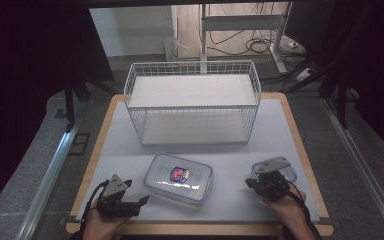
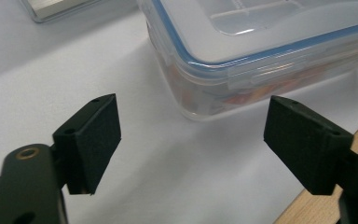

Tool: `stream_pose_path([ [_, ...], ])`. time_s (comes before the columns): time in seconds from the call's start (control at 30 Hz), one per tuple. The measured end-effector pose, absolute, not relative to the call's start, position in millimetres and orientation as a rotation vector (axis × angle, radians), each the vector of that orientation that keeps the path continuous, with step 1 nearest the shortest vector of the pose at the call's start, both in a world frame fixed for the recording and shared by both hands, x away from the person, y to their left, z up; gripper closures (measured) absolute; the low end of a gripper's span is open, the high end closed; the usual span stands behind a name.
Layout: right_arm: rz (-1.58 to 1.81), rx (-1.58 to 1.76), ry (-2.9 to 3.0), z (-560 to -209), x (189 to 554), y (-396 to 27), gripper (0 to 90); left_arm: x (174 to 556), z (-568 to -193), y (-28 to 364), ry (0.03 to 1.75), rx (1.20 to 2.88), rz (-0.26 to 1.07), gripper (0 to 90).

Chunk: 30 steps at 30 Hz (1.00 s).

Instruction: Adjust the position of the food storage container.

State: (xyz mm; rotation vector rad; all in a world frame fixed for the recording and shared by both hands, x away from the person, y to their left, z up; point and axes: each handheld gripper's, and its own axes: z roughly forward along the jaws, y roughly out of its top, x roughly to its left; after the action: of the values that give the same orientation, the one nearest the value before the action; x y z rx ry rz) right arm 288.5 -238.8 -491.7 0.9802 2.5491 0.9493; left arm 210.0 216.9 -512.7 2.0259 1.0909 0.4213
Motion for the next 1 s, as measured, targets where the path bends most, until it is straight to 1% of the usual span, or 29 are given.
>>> stream_pose_path([
  [0.03,0.965,0.982,2.552,-490.8,287.6,-238.4,89.8,210.7,-512.5,218.7,1.087,2.023,0.417,21.5],
  [0.1,1.018,0.966,2.546,-488.7,285.8,-235.9,89.8,211.4,-512.5,220.1,1.086,2.020,0.411,29.0],
  [0.2,1.071,0.949,2.545,-487.7,283.1,-230.1,89.8,219.3,-514.9,229.7,1.099,1.985,0.342,46.4],
  [0.27,1.096,0.945,2.561,-489.1,281.8,-224.9,89.8,224.3,-517.1,230.9,1.106,1.985,0.327,59.2],
  [0.3,1.096,0.945,2.561,-489.1,281.8,-224.9,89.8,224.3,-517.1,230.9,1.106,1.985,0.327,63.8],
  [0.33,1.101,0.942,2.568,-489.5,281.4,-223.2,89.8,229.9,-519.2,230.3,1.119,1.982,0.304,63.8],
  [0.37,1.127,0.931,2.590,-490.9,280.1,-217.4,89.8,236.5,-521.6,228.3,1.132,1.981,0.291,74.8],
  [0.4,1.127,0.931,2.590,-490.9,280.1,-217.4,89.8,236.5,-521.6,228.3,1.132,1.981,0.291,79.2],
  [0.43,1.146,0.930,2.599,-491.4,279.3,-214.5,89.8,240.2,-522.6,227.0,1.134,1.980,0.279,79.2],
  [0.47,1.189,0.929,2.625,-492.6,277.9,-208.2,89.8,243.6,-523.4,225.4,1.140,1.981,0.265,85.4],
  [0.5,1.189,0.929,2.625,-492.6,277.9,-208.2,89.8,246.2,-524.1,223.5,1.144,1.982,0.258,85.4],
  [0.53,1.223,0.929,2.654,-494.4,275.9,-200.2,89.8,248.8,-524.8,219.5,1.148,1.995,0.269,88.7],
  [0.6,1.235,0.924,2.671,-495.7,275.2,-195.7,89.8,249.5,-524.8,218.3,1.149,2.001,0.280,88.9],
  [0.63,1.240,0.915,2.701,-499.0,274.1,-186.0,89.8,250.5,-525.6,218.4,1.154,1.993,0.270,89.3],
  [0.8,1.218,0.861,2.765,-506.2,271.8,-163.5,89.3,253.1,-528.6,219.5,1.174,1.972,0.227,89.6],
  [1.0,1.190,0.854,2.755,-506.1,271.9,-162.8,88.1,253.7,-528.4,213.6,1.157,1.963,0.193,89.6],
])
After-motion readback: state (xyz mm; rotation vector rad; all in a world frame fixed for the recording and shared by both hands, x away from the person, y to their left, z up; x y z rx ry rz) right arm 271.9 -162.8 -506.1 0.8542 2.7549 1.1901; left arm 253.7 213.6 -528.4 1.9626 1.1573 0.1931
